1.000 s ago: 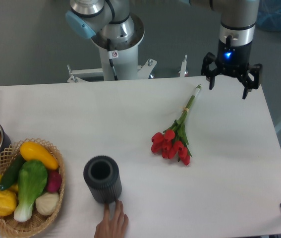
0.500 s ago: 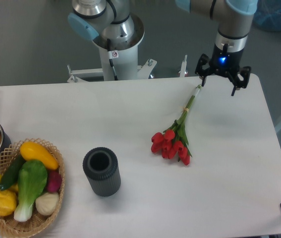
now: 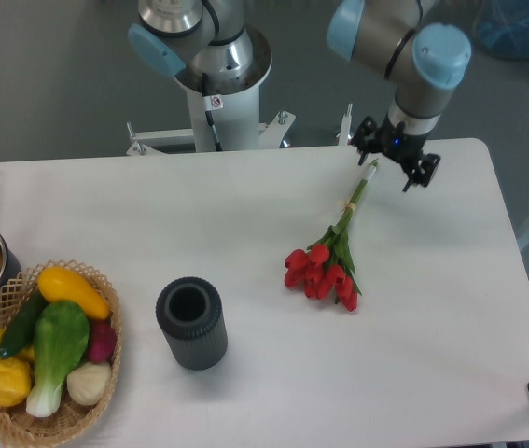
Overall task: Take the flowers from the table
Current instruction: 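Lower the open gripper down onto the green tulip stems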
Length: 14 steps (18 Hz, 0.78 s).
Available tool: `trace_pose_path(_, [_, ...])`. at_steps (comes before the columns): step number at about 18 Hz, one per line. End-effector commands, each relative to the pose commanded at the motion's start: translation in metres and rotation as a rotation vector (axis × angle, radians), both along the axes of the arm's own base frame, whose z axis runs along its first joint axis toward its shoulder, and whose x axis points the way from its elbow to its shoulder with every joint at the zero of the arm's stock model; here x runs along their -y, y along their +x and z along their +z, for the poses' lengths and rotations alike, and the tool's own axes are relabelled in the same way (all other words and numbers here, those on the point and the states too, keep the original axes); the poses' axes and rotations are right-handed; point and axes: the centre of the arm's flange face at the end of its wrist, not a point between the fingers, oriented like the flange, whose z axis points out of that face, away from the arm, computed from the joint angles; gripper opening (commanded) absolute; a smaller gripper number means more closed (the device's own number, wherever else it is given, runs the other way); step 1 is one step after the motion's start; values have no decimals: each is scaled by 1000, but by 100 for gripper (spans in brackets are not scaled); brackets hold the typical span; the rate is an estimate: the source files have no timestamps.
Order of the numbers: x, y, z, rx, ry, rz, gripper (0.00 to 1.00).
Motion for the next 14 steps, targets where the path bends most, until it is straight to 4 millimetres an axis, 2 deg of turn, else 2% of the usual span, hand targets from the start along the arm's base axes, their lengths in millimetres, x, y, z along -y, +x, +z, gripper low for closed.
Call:
trace_pose_path(8, [-11,-4,-29,59,22,37,100])
trace_pose_path(14, [-31,5,-43,85,15,5,100])
